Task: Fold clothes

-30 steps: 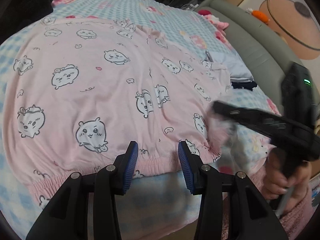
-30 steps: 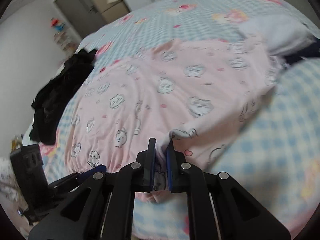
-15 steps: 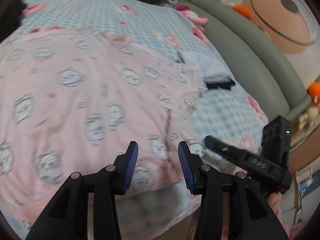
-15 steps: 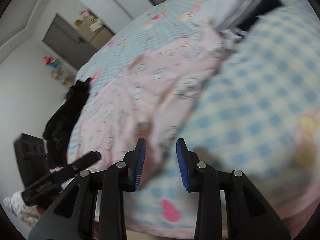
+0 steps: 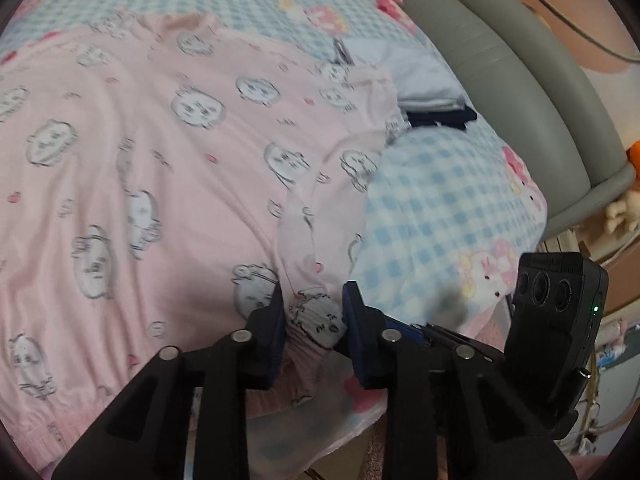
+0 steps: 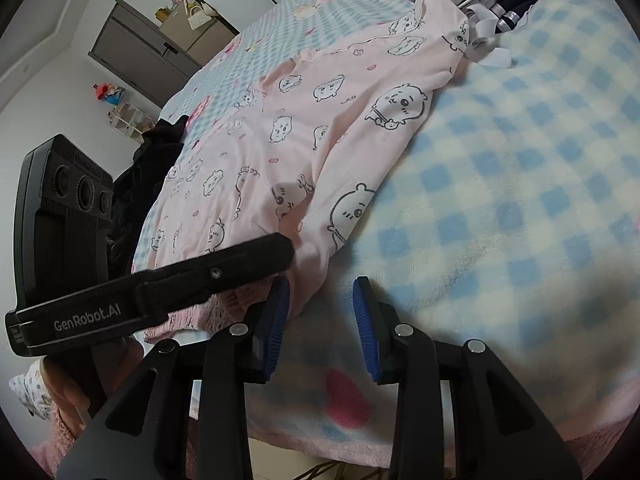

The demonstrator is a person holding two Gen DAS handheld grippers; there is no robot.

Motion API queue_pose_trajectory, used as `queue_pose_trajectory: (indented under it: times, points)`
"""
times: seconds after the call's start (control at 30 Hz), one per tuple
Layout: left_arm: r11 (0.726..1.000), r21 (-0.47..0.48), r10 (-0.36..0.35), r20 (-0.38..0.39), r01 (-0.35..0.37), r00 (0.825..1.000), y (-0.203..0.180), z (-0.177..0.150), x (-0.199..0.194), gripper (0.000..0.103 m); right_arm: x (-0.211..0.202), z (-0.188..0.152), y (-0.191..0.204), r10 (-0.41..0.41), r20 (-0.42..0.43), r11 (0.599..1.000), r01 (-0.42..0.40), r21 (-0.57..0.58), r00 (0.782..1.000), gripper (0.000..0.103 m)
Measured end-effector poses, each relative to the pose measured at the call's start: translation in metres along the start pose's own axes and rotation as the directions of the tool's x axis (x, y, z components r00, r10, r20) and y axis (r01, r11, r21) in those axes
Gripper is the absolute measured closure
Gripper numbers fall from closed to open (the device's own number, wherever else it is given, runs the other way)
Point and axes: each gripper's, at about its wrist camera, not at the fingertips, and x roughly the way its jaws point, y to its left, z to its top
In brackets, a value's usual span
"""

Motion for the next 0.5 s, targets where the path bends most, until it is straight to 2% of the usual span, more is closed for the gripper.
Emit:
queue_pose_trajectory:
  times: [0.07, 0.17, 0.23, 0.3, 0.33, 0.37, 0.43, 0.5]
  points:
    - [1.0, -0.023, 0.017, -0.003, -0.017, 1.0, 0.006, 0.0, -0.001, 0.081, 0.0, -0.001, 0.003, 0.004, 0.006, 1.0, -0.004, 0.008, 1.0, 0.068]
    - [0.998, -0.065, 0.012, -0.001, -0.013, 1.0, 0.019, 0.0, -0.008, 0.081, 0.001, -0.001, 0.011, 0.015, 0.004, 1.0, -0.015, -0.005, 1.0, 0.06]
    - [0.996, -0.092, 0.01, 0.0, -0.009, 1.0, 0.027, -0.001, -0.012, 0.081, 0.003, -0.001, 0.017, 0.031, 0.002, 0.999, -0.031, -0.016, 1.0, 0.06]
    - [0.993, -0.12, 0.007, 0.001, -0.006, 1.0, 0.036, -0.001, -0.017, 0.075, 0.009, 0.0, 0.024, 0.045, -0.004, 0.999, -0.045, -0.024, 0.999, 0.06]
    - [0.992, -0.122, -0.004, -0.006, 0.004, 1.0, 0.038, 0.001, -0.017, 0.066, 0.014, 0.0, 0.028, 0.034, -0.012, 0.999, -0.034, -0.035, 0.999, 0.06]
    - [0.993, -0.121, -0.019, -0.016, 0.017, 1.0, 0.039, 0.003, -0.015, 0.065, 0.02, -0.001, 0.031, 0.019, -0.024, 0.999, -0.021, -0.046, 1.0, 0.06]
    - [0.996, -0.083, -0.014, -0.035, 0.011, 0.999, 0.035, 0.01, -0.008, 0.065, 0.027, -0.004, 0.034, -0.007, -0.042, 0.998, 0.005, -0.063, 0.999, 0.06]
    - [0.998, -0.054, 0.019, -0.066, -0.023, 0.998, 0.032, 0.014, 0.003, 0.074, 0.027, -0.005, 0.034, -0.01, -0.044, 0.998, 0.007, -0.067, 0.999, 0.06]
